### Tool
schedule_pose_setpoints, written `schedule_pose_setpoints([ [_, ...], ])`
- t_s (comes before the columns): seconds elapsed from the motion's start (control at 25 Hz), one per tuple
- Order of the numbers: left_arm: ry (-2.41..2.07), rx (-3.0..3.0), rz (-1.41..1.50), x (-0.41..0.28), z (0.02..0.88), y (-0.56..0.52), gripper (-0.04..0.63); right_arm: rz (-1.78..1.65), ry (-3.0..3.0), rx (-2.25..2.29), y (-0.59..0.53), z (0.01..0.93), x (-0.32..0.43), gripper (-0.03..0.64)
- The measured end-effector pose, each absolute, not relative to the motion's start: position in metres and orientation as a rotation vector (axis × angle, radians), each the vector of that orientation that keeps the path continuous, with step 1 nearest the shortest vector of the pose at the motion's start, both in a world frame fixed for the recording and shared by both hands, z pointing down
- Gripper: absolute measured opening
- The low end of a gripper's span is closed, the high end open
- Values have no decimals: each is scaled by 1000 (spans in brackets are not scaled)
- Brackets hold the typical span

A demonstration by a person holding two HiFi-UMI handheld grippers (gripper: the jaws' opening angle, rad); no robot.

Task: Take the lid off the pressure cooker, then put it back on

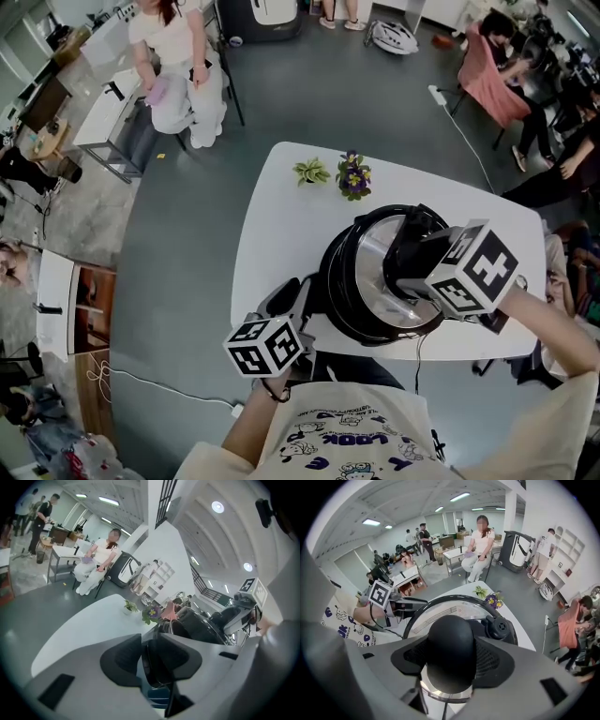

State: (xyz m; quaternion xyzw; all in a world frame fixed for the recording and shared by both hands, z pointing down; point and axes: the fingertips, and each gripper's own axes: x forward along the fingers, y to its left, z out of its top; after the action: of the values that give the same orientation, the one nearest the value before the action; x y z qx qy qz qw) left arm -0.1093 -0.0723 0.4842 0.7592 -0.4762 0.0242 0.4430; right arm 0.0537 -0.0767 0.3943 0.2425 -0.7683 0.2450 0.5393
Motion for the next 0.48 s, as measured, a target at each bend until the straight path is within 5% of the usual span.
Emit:
schedule_pose_setpoints([
  [0.48, -1168, 2157, 116, -84, 439, -98, 97, 745, -1767, 852, -68, 400, 127, 296],
])
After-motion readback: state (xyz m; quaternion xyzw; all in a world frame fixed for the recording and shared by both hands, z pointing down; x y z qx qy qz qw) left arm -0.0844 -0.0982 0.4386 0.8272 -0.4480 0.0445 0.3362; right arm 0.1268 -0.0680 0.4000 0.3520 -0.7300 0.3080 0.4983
